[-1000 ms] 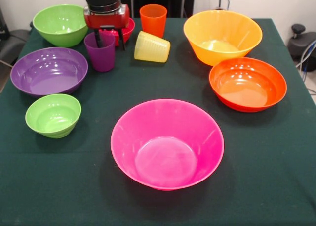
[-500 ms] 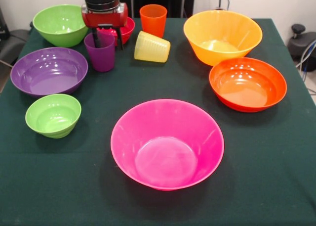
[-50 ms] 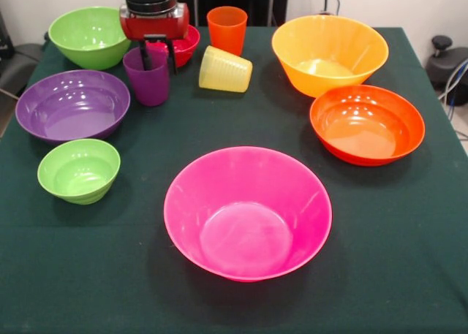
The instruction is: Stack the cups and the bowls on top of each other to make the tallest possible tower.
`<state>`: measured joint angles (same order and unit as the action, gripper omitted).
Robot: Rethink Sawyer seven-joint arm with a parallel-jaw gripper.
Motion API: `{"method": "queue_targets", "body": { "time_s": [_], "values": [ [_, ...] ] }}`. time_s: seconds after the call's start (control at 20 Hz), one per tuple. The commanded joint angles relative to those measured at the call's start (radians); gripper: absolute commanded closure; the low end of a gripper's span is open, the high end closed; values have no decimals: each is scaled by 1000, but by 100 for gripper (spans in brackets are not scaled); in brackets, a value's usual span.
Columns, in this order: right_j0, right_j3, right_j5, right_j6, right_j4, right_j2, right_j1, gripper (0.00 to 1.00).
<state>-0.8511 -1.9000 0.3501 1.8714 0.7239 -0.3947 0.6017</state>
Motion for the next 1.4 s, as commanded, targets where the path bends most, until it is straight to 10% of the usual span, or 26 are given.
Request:
{"method": "queue_targets", "body": {
  "time_s": [0.05,1.4],
  "values": [
    [40,68,23,-23,18,-29,-9,100],
    [50,60,169,-42,-161,-95,104,100]
  ]
}}
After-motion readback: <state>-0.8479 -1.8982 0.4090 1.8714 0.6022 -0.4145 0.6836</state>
